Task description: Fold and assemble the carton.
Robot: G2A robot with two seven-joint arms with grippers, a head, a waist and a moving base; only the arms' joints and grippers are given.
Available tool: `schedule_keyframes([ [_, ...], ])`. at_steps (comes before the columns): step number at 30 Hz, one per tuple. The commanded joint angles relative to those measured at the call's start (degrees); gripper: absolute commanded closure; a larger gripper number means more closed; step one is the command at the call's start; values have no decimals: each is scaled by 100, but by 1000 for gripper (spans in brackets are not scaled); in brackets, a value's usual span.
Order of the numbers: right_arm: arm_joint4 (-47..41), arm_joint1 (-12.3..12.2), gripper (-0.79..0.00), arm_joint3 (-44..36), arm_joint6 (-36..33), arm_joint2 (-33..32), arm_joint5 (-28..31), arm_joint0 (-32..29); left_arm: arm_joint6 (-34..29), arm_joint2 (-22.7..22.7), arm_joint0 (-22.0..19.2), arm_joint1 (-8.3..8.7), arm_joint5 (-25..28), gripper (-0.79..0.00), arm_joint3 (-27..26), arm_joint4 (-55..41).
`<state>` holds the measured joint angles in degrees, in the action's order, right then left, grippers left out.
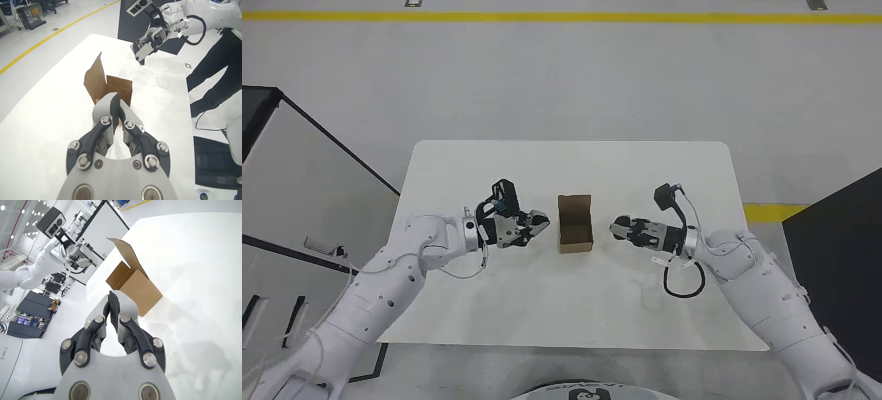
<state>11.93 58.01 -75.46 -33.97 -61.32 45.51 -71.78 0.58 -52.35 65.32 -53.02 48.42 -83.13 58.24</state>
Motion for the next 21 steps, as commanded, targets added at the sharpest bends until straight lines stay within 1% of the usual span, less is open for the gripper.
schedule_keyframes([
  [1,54,38,0,46,150,80,-41,73,45,177,-124,-87,-168,0,87,41],
  [4,150,101,0,155,346,214,-110,196,117,413,-314,-221,-505,0,282,207],
  [7,243,151,0,292,491,317,-190,289,124,630,-491,-335,-633,0,506,402],
  [13,284,264,0,547,632,582,-207,452,231,923,-735,-521,-655,0,875,553],
  [21,352,413,0,817,743,888,-204,709,394,1086,-886,-676,-565,0,1161,622],
])
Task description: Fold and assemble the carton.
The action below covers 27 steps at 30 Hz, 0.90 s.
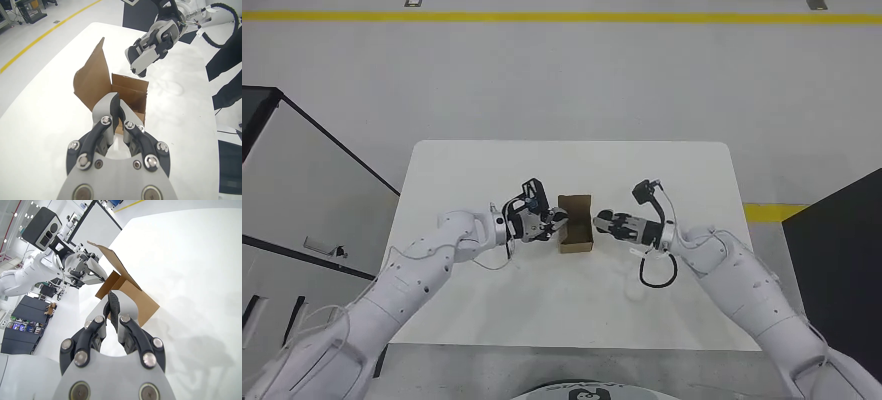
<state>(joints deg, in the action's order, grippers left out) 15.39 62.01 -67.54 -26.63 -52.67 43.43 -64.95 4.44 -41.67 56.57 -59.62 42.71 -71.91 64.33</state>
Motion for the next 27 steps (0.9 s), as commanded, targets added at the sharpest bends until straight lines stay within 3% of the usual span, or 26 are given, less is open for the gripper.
schedule_keyframes([
  [1,16,27,0,54,26,44,8,51,2,41,-24,-34,10,0,77,34],
  [15,80,147,0,291,119,198,30,201,35,227,-148,-248,-21,0,390,218],
  [27,225,166,0,217,161,144,-68,171,308,-69,-20,-209,-3,0,182,422],
])
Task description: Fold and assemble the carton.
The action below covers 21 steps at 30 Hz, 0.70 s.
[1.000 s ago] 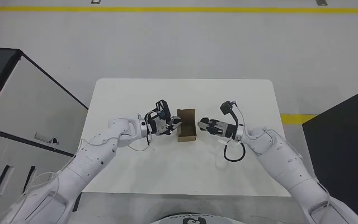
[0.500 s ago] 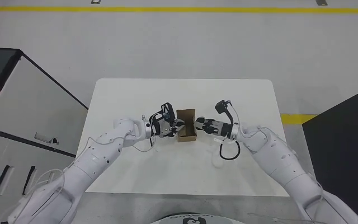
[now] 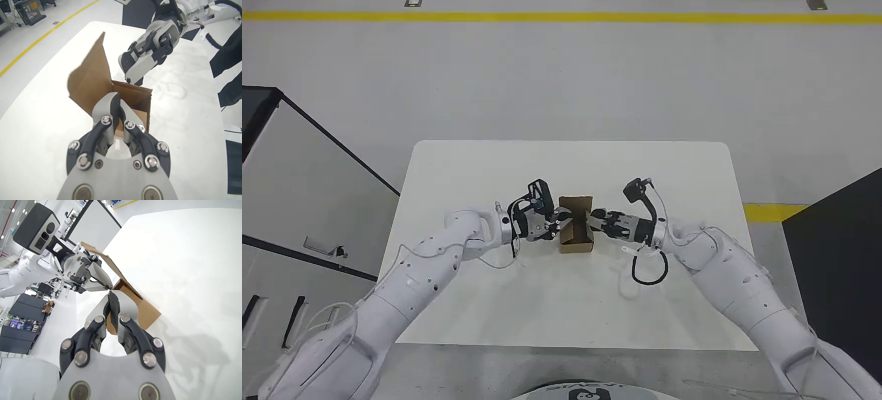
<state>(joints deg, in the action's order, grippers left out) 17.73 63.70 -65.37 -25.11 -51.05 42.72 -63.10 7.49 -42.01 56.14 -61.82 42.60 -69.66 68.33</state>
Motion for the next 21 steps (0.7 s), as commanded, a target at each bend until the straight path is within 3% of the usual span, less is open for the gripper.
schedule_keyframes([
  [1,-9,-8,0,-10,9,-38,12,-25,1,-72,45,22,17,0,-84,34],
  [8,78,-10,0,-198,-38,-82,-29,-32,-76,-221,167,58,114,0,-138,77],
  [21,512,121,0,-81,-17,165,-403,155,-91,-135,156,-61,184,0,67,35],
])
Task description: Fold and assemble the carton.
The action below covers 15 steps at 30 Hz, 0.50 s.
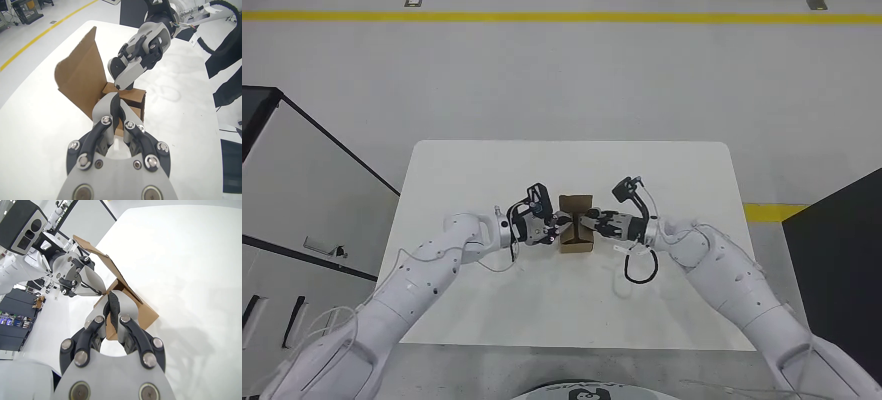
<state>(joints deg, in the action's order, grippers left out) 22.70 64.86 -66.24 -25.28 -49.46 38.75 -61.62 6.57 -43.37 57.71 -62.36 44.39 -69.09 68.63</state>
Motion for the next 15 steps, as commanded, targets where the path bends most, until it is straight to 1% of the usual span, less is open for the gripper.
schedule_keyframes([
  [1,28,11,0,13,3,12,-17,12,1,4,0,-13,10,0,17,10],
  [15,182,38,0,-11,7,-23,-76,-11,-58,5,-40,-101,55,0,141,42],
])
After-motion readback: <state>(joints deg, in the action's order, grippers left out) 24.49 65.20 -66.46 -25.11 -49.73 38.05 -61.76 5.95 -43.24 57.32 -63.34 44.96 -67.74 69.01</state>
